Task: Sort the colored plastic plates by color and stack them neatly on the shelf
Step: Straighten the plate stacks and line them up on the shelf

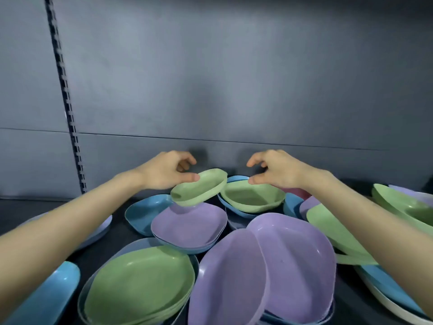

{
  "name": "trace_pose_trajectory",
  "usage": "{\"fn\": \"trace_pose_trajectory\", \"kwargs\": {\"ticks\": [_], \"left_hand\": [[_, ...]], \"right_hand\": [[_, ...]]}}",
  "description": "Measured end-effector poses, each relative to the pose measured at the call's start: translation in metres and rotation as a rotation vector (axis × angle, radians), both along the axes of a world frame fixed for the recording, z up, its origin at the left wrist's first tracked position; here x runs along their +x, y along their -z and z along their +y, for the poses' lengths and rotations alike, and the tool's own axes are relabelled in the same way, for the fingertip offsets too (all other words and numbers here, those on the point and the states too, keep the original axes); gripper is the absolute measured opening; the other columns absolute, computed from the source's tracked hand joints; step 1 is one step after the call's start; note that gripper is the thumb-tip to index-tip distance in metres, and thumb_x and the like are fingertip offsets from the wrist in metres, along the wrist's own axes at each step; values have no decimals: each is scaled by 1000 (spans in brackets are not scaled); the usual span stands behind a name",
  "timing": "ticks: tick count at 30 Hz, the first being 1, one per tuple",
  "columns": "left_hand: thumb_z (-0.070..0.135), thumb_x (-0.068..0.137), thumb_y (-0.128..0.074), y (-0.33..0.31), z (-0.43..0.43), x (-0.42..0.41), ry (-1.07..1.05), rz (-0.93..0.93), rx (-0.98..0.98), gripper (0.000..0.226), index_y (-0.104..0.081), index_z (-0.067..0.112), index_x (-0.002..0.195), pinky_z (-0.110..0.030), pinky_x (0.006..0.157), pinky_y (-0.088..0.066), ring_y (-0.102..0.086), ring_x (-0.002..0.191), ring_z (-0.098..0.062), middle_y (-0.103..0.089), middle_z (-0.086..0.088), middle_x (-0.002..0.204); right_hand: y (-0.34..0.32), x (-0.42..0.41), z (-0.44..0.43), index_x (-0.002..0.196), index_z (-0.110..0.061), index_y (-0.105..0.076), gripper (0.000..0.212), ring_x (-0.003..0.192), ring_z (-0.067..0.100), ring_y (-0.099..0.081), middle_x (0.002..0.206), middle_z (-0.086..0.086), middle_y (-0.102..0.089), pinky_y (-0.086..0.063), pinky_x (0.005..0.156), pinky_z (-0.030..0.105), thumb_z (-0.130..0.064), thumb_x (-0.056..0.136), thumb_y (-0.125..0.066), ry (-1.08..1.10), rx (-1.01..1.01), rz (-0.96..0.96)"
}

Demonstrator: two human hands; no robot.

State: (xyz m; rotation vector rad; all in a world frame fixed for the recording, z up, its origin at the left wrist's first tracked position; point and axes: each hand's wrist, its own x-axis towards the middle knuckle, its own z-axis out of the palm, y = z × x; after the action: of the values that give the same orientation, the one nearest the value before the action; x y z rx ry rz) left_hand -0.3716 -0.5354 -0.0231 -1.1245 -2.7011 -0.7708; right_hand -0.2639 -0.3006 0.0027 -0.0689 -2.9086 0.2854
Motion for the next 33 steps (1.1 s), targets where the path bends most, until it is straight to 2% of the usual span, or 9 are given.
{"fn": "trace_pose_trajectory", "kwargs": {"ticks": [3,7,11,15,20,24,30,33], "left_hand": [[43,80,-69,9,10,-24,6,-65,-43,49,-56,19,121,-24,90,-43,-58,101,-15,-61,-2,112],[62,67,-64,19,17,-46,11,-125,-119,70,-52,21,123,-29,95,-45,-58,101,-15,-59,1,109],[53,78,-66,24,22,-63,20,-173,-152,58,-50,21,124,-30,91,-48,-61,97,-16,-59,5,102],[55,76,-65,24,27,-72,37,-173,-174,51,-53,22,114,-26,80,-50,-62,88,-13,-59,9,95],[56,71,-70,29,30,-74,19,-140,-138,48,-55,24,104,-22,65,-48,-59,74,-8,-61,6,89],[53,70,-73,28,32,-68,6,-95,-115,49,-55,22,103,-27,64,-48,-61,74,-12,-63,5,83],[47,70,-75,25,30,-65,22,-108,-42,45,-59,21,103,-24,66,-49,-63,78,-10,-64,9,86],[45,70,-76,25,29,-66,13,-110,2,41,-60,21,99,-23,65,-48,-63,80,-11,-66,7,89]], "right_hand": [[5,-20,8,123,-17,-57,49,116,20,-51,125,5,-58,-37,89,24,-32,79,-73,-9,-6,-57],[8,-41,17,123,-18,-56,51,105,18,-55,121,3,-58,-40,86,24,-35,77,-74,6,25,-153],[11,-55,23,122,-17,-56,55,97,16,-54,117,1,-59,-42,83,24,-38,75,-75,6,63,-206],[11,-61,27,121,-17,-57,53,94,16,-57,114,0,-59,-42,79,23,-37,75,-76,-1,66,-229],[14,-69,29,119,-18,-57,55,92,17,-59,108,0,-61,-48,79,26,-38,72,-78,-15,90,-273],[18,-72,30,118,-19,-56,57,90,18,-56,102,-1,-59,-48,78,28,-39,70,-79,-27,92,-290],[20,-71,30,117,-20,-53,58,89,16,-52,101,-2,-55,-41,64,23,-37,69,-81,-36,90,-266],[18,-69,31,118,-19,-53,59,87,15,-49,102,-2,-53,-37,57,12,-35,68,-81,-40,100,-245]]}}
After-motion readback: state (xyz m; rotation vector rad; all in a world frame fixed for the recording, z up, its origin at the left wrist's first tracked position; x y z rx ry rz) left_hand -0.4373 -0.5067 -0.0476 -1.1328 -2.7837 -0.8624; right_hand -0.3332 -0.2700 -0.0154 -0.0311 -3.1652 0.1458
